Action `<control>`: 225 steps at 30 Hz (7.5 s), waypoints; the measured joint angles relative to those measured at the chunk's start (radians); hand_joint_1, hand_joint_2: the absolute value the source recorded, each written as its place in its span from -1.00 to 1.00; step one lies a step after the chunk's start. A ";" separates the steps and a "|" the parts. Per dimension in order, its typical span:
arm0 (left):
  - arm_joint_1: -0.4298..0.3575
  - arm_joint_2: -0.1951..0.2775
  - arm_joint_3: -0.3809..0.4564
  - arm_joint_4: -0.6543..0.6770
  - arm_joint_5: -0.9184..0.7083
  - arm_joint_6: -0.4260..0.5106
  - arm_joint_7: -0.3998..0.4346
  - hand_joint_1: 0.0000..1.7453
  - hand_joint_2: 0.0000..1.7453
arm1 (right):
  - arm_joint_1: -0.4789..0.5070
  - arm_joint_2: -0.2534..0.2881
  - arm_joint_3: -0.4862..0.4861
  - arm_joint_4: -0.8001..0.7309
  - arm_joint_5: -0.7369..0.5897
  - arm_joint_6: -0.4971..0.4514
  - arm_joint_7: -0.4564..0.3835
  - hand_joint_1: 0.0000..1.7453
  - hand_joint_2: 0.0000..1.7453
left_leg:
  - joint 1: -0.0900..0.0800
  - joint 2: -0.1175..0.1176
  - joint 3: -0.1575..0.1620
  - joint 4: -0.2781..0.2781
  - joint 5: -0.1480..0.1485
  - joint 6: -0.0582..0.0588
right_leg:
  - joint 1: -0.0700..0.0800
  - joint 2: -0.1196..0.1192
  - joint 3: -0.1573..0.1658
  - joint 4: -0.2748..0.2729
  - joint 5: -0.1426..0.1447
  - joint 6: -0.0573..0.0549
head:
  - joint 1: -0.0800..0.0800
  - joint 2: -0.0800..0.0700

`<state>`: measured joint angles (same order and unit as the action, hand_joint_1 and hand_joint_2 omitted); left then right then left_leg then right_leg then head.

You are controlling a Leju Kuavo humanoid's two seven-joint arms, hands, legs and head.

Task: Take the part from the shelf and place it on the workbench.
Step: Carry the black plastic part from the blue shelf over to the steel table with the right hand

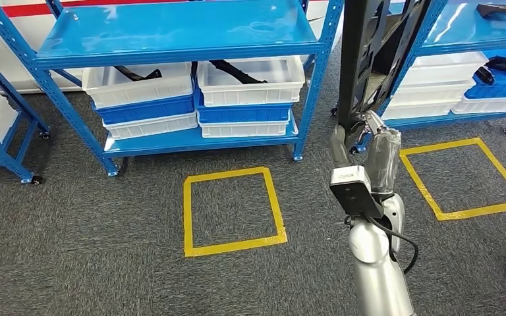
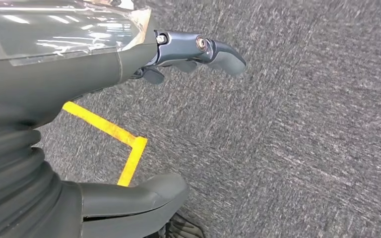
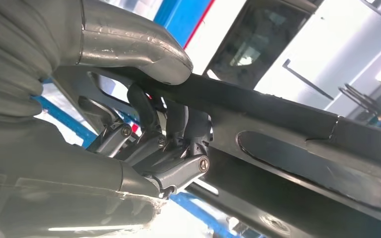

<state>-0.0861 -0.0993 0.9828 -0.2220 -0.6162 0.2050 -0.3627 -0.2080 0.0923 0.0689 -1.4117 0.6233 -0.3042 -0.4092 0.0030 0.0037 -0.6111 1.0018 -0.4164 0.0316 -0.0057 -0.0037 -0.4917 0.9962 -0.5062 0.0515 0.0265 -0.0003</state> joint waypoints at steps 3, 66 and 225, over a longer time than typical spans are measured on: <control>0.000 0.002 0.005 -0.001 0.002 0.000 -0.004 -1.00 1.00 | 0.010 -0.001 0.000 -0.008 0.005 0.000 0.007 1.00 1.00 | -0.001 0.000 -0.005 0.001 0.001 0.011 | -0.001 0.002 -0.002 -0.020 -0.002 -0.013 | -0.001 0.000; 0.002 0.004 0.033 -0.007 -0.046 -0.002 -0.023 -1.00 1.00 | 0.095 -0.016 -0.014 -0.097 0.077 0.015 0.074 1.00 1.00 | -0.002 -0.117 -0.034 0.023 0.006 -0.017 | -0.015 0.031 -0.046 0.021 0.013 -0.024 | -0.006 0.000; 0.025 -0.009 0.200 0.010 -0.087 0.149 0.151 -1.00 1.00 | 0.107 -0.023 -0.156 -0.104 -0.223 -0.075 -0.161 1.00 1.00 | 0.002 -0.010 -0.144 0.287 -0.147 -0.032 | -0.016 -0.030 -0.063 0.026 0.011 -0.049 | -0.015 0.000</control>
<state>-0.0607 -0.1079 1.1827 -0.2120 -0.7036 0.3536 -0.2115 -0.1007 0.0694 -0.0873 -1.5153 0.4001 -0.3794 -0.5704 0.0054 -0.0060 -0.7551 1.2884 -0.5638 -0.0006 -0.0219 -0.0335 -0.5550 1.0218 -0.4949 0.0024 0.0112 -0.0004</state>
